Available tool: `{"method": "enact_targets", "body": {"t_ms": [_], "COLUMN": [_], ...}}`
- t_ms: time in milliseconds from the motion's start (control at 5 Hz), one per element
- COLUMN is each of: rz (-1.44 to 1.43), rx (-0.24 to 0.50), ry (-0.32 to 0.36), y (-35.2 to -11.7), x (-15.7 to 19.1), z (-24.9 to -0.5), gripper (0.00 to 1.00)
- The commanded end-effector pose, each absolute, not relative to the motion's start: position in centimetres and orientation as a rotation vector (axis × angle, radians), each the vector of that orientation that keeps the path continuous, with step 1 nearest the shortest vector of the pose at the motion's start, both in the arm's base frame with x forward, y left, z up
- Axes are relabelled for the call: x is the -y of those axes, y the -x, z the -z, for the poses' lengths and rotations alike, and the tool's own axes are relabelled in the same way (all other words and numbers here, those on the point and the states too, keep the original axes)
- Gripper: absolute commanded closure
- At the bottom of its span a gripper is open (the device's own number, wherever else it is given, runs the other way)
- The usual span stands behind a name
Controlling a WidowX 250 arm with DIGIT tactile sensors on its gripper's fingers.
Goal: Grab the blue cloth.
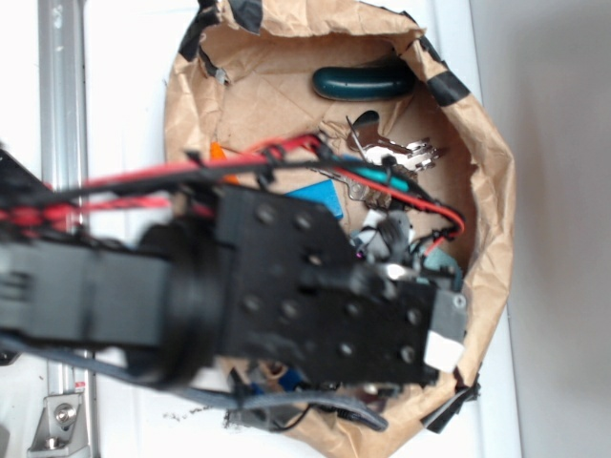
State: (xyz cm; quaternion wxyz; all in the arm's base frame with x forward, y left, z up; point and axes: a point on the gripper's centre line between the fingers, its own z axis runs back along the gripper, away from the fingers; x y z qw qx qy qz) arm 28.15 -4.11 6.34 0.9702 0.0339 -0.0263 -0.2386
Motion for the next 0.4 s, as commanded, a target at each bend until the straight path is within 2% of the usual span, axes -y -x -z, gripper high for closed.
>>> {"method": "enact_targets", "body": {"t_ms": [0,200], "rz": [0.506,0.486], "rx": [0.121,0.106], "ry": [0.023,0.018], "y": [-30.71,-30.79], "x": [6.27,5.8], "z": [-5.46,-4.49], "gripper": [0.0,0.0]}}
